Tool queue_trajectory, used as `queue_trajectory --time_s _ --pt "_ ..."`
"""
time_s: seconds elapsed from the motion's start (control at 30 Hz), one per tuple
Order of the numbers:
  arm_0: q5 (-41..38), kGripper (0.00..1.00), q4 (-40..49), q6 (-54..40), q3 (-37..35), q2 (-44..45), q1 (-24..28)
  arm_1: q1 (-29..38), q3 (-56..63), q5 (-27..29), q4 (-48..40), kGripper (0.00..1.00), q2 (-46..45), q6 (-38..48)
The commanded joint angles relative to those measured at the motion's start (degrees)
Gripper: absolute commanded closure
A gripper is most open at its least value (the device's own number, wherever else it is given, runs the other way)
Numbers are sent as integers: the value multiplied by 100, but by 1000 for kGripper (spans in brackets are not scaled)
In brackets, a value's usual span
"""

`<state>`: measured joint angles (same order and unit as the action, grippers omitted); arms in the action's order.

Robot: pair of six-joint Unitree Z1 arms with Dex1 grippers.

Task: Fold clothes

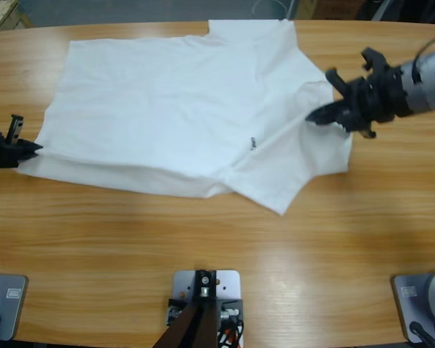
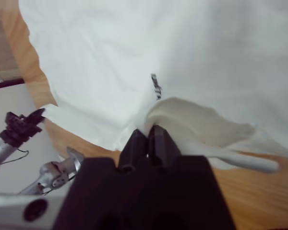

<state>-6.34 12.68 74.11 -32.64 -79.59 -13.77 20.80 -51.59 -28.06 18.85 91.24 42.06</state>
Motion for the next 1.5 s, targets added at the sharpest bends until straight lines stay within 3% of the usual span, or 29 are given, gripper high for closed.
queue_trajectory --time_s 0.03,0.3,0.83,0.87,0.9,0.93,0.97,1.07,1.23,1.27,1.33,1.5 --pt "-204 1000 -288 -146 -123 -533 351 -516 -476 -191 268 1000 606 -289" --pt "-324 1000 -425 -457 -164 -707 808 -632 -828 -191 530 1000 928 -528" --pt "-572 1000 -829 -886 -419 -1194 815 -637 -879 21 664 1000 787 -724" --pt "-535 563 -822 -956 -442 -1166 815 -639 -886 60 676 984 754 -725" --pt "-522 83 -820 -998 -465 -1159 832 -637 -879 183 715 577 694 -725" --pt "-526 37 -820 -1000 -466 -1164 855 -637 -880 364 774 185 625 -725" --pt "-533 25 -815 -1002 -470 -1157 868 -639 -877 579 824 25 541 -731" --pt "-542 4 -745 -1048 -421 -1097 903 -637 -819 962 850 0 304 -819" --pt "-768 45 -750 -1643 -519 -1048 896 -636 -705 1011 848 0 -101 -892" --pt "-881 123 -750 -1907 -568 -1034 839 -639 -613 986 850 0 -236 -887" --pt "-993 186 -739 -2380 -591 -1011 611 -636 -443 958 994 0 -463 -884" --pt "-967 168 -664 -2979 -255 -835 147 -490 194 944 1033 0 -670 -838"
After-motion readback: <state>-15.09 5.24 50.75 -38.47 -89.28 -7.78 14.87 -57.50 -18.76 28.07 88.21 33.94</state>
